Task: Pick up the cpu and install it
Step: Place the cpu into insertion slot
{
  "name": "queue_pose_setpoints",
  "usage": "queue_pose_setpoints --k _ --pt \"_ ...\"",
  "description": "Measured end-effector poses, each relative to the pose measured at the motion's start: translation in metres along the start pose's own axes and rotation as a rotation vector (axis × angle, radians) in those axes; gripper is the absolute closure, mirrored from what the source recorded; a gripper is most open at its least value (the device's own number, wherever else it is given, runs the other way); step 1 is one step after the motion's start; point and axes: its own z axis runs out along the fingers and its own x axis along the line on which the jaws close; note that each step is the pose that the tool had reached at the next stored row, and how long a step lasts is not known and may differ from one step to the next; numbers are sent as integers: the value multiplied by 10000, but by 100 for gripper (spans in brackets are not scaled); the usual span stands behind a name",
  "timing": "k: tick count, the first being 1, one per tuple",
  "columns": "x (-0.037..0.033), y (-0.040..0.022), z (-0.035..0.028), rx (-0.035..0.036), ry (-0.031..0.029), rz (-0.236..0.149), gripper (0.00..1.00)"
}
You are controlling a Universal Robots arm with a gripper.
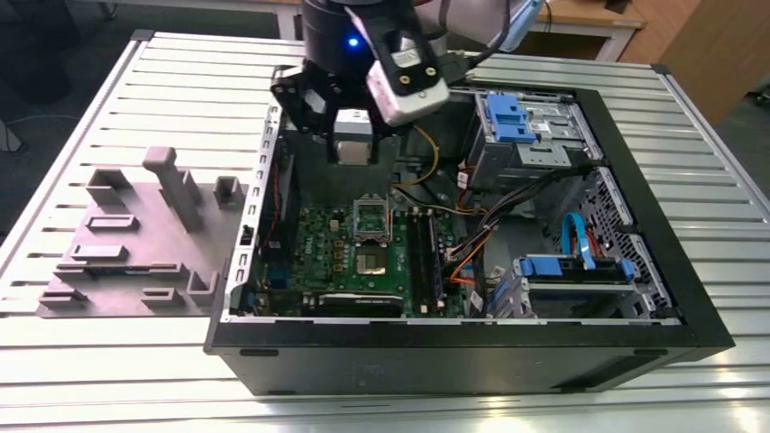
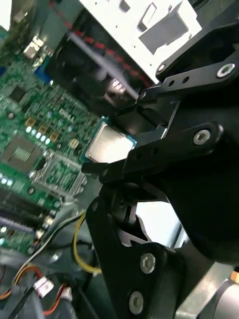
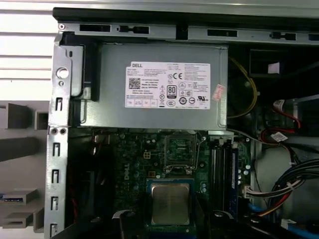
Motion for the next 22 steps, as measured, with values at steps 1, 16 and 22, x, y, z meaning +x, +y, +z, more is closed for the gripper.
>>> queue_pose_setpoints --k 1,16,22 --pt "-45 0 2 0 3 1 53" --pt "-204 -14 41 -1 6 1 53" --pt "-202 -31 133 -1 6 1 53"
